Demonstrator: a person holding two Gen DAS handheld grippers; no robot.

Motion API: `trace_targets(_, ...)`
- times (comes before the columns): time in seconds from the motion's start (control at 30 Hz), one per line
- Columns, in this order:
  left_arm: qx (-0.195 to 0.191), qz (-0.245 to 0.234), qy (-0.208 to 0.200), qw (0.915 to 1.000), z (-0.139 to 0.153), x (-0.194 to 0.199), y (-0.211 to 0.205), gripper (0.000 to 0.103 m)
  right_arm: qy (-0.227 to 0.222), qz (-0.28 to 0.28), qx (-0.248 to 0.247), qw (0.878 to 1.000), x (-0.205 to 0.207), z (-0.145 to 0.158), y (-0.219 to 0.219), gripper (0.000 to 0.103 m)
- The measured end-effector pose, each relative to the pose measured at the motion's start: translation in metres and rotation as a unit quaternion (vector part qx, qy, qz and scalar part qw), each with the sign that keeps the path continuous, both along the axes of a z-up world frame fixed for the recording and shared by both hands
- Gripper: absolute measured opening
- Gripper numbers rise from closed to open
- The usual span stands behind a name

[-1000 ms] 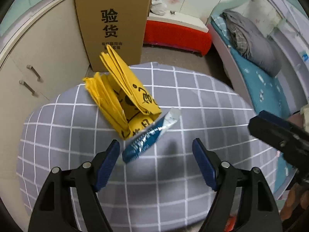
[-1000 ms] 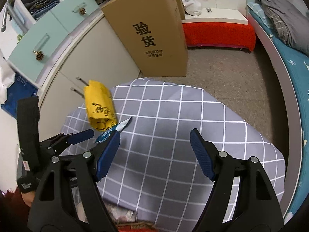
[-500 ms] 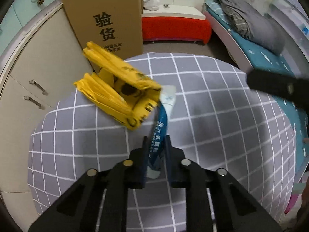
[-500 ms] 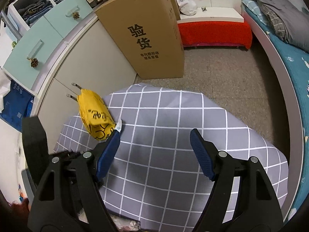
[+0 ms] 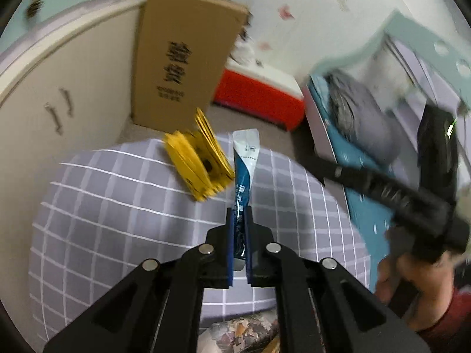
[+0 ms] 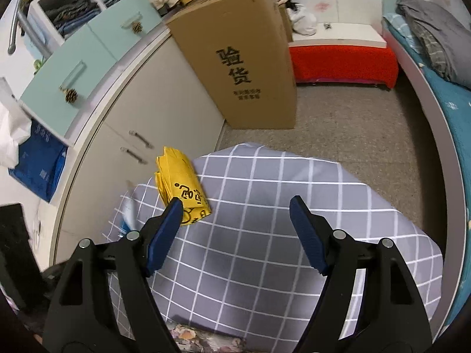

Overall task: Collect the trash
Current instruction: 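Hold the blue-white tube in the left tool while the right tool grasps the yellow folded bag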

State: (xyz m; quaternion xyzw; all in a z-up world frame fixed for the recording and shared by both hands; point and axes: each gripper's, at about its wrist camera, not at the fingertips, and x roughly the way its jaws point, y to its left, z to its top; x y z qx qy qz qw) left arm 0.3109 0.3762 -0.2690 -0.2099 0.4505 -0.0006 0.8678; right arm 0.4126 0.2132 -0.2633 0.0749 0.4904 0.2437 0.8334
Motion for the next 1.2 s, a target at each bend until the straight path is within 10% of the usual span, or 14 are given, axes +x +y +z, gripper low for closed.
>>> trace_targets(0.47, 0.049, 0.114, 0.059, 0.9905, -0.021, -0.002, 0.056, 0.005, -0.001, 0.104, -0.014, 0.994, 0.023, -0.049, 0.092, 0.073)
trace_targets(0.57, 0.052, 0.115, 0.054, 0.9905, -0.019, -0.002, 0.054, 0.005, 0.019, 0.123, -0.004, 0.992, 0.030, -0.062, 0.102, 0.034)
trace_targets(0.63, 0.059, 0.116, 0.052, 0.9902, -0.016, -0.002, 0.050, 0.005, 0.023, 0.125, 0.003, 0.992, 0.032, -0.065, 0.100, 0.033)
trace_targets(0.77, 0.069, 0.120, 0.055, 0.9889, -0.005, -0.005, 0.039, 0.006, 0.021, 0.122, -0.002, 0.992, 0.026, -0.055, 0.087, 0.008)
trace_targets(1.2, 0.076, 0.095, 0.030, 0.9921, 0.071, -0.012, -0.078, 0.006, -0.006, 0.092, 0.013, 0.996, -0.024, 0.024, -0.055, 0.007)
